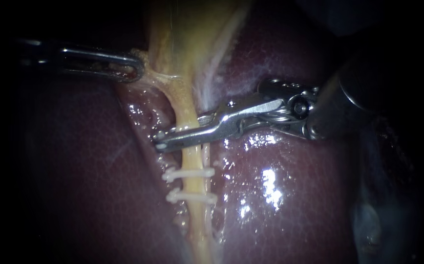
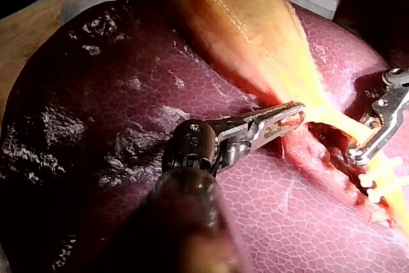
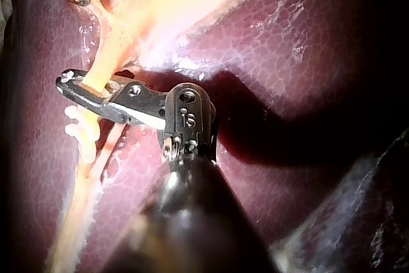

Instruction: Going back third clip left tube

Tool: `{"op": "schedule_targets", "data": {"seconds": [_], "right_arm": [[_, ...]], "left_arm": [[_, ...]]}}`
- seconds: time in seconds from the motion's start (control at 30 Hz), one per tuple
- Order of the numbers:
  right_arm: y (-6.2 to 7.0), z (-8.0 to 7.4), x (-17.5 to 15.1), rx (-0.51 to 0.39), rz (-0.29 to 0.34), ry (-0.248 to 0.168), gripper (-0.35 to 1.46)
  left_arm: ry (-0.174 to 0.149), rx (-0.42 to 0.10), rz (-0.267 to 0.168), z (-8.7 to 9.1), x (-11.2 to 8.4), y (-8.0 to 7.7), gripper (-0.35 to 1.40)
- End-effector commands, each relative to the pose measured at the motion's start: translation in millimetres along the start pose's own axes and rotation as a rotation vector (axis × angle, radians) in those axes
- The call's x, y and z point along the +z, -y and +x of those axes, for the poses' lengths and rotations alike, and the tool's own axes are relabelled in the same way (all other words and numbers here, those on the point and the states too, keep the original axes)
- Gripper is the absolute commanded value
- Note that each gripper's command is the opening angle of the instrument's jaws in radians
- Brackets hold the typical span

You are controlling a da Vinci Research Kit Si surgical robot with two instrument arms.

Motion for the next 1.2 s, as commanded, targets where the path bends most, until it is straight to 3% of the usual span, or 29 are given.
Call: {"op": "schedule_targets", "data": {"seconds": [0.03,0.1,0.2,0.27,0.43,0.57,0.63,0.73,0.87,1.07,1.2], "right_arm": [[0.0,0.0,0.0,0.0,0.0,0.0,-0.35],[-0.1,-0.1,0.1,-0.001,0.0,0.001,-0.31],[-0.4,-0.7,0.7,-0.005,-0.002,0.003,0.25],[-0.9,-1.5,1.6,-0.01,-0.007,0.004,0.42],[-1.9,-3.1,3.5,-0.022,-0.038,-0.008,0.49],[-1.9,-3.3,3.5,-0.13,-0.08,-0.025,0.48],[-1.7,-3.2,3.3,-0.206,-0.13,-0.009,0.47],[-1.0,-3.5,2.7,-0.353,-0.217,0.083,0.47],[-0.1,-4.2,1.6,-0.475,-0.293,0.176,0.48],[1.5,-3.9,-0.8,-0.607,-0.369,0.183,0.49],[3.9,-3.0,-2.8,-0.662,-0.403,0.186,0.49]], "left_arm": [[0.0,-0.002,-0.001,0.0,0.0,0.0,-0.35],[0.0,-0.002,-0.001,0.1,0.0,0.0,-0.35],[0.0,-0.002,0.0,0.1,-0.1,0.0,-0.35],[0.0,-0.008,0.0,0.1,-0.1,0.0,-0.35],[0.0,-0.007,0.0,0.1,-0.1,0.0,-0.35],[0.0,-0.007,0.0,0.1,-0.2,0.0,-0.35],[0.0,-0.007,0.001,0.2,-0.3,0.0,-0.35],[-0.001,-0.007,0.001,0.2,-0.4,0.0,-0.35],[-0.001,-0.013,0.001,0.2,-0.4,0.0,-0.35],[-0.001,-0.012,0.002,0.3,-0.5,0.0,-0.35],[-0.001,-0.012,0.002,0.3,-0.6,0.0,-0.35]]}}
